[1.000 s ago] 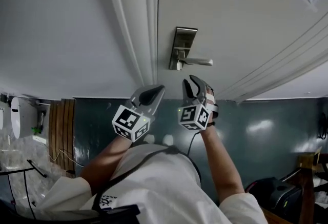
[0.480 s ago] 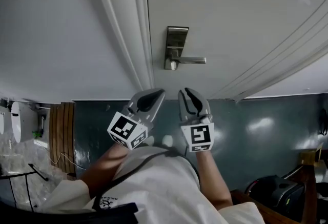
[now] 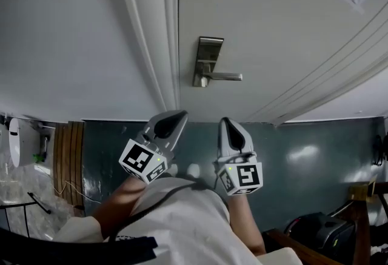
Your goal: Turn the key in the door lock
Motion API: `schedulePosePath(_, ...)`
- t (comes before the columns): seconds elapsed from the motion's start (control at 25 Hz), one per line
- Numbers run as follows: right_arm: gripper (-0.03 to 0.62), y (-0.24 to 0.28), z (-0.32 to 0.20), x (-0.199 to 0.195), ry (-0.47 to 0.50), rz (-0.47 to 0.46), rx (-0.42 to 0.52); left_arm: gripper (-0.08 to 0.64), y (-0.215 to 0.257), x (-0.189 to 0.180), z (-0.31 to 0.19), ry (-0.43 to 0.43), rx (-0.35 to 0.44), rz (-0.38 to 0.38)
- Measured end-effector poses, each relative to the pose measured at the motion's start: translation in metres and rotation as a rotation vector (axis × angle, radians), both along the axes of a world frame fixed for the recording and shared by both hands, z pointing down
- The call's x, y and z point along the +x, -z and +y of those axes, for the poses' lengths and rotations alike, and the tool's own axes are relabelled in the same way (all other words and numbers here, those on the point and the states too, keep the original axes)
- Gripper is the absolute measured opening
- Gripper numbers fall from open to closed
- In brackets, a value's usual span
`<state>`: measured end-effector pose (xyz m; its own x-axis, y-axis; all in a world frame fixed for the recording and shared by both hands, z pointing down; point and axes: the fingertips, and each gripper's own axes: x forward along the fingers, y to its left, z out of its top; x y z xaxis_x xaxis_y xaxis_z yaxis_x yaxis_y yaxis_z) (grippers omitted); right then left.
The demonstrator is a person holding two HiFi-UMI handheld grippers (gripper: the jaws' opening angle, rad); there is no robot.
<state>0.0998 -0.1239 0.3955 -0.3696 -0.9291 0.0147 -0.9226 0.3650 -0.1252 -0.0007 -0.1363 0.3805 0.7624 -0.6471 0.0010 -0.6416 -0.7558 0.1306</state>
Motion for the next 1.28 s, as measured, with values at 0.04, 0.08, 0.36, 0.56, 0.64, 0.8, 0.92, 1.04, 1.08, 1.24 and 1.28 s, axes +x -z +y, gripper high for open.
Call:
schedulePosePath(0.04, 0.009, 0.000, -0.001, 0.000, -0.002, -0.004, -0.002, 0.005, 0.000, -0.003, 0.000, 0.005, 0.001, 0.000)
schedulePosePath(0.08, 0.009, 0.000, -0.001, 0.000, -0.002, -0.006, -0.004, 0.005, 0.001, -0.005, 0.000, 0.008, 0.002, -0.001)
schedulePosePath(0.36, 0.008, -0.001, -0.006, -0.013, 0.008, -0.003, -0.015, 0.005, 0.001, -0.017, 0.000, 0.014, 0.001, 0.008)
schedulePosePath(0.56, 0.008, -0.001, -0.006, -0.019, 0.003, 0.002, -0.020, 0.005, 0.001, -0.024, 0.000, 0.001, 0.005, 0.011)
schedulePosePath(0.64, 0.008, 0.000, -0.005, -0.020, -0.003, 0.005, -0.020, 0.005, 0.001, -0.026, -0.001, -0.004, 0.005, 0.014)
schedulePosePath(0.8, 0.008, 0.000, -0.003, -0.025, -0.013, 0.014, -0.022, 0.005, 0.002, -0.030, 0.001, -0.013, 0.001, 0.017)
schedulePosePath(0.92, 0.008, -0.003, 0.000, -0.029, -0.024, 0.018, -0.032, 0.005, 0.000, -0.034, 0.002, -0.029, -0.001, 0.017)
schedulePosePath(1.04, 0.008, -0.006, 0.000, -0.034, -0.031, 0.031, -0.044, 0.005, -0.003, -0.041, 0.002, -0.033, -0.011, 0.018)
schedulePosePath(1.08, 0.008, -0.007, -0.001, -0.036, -0.033, 0.037, -0.047, 0.005, -0.004, -0.044, 0.001, -0.033, -0.014, 0.018)
schedulePosePath(1.24, 0.008, -0.013, -0.007, -0.048, -0.038, 0.052, -0.057, 0.005, -0.010, -0.057, -0.005, -0.031, -0.025, 0.021)
schedulePosePath(1.28, 0.008, -0.014, -0.008, -0.051, -0.039, 0.055, -0.059, 0.005, -0.012, -0.060, -0.006, -0.030, -0.029, 0.022)
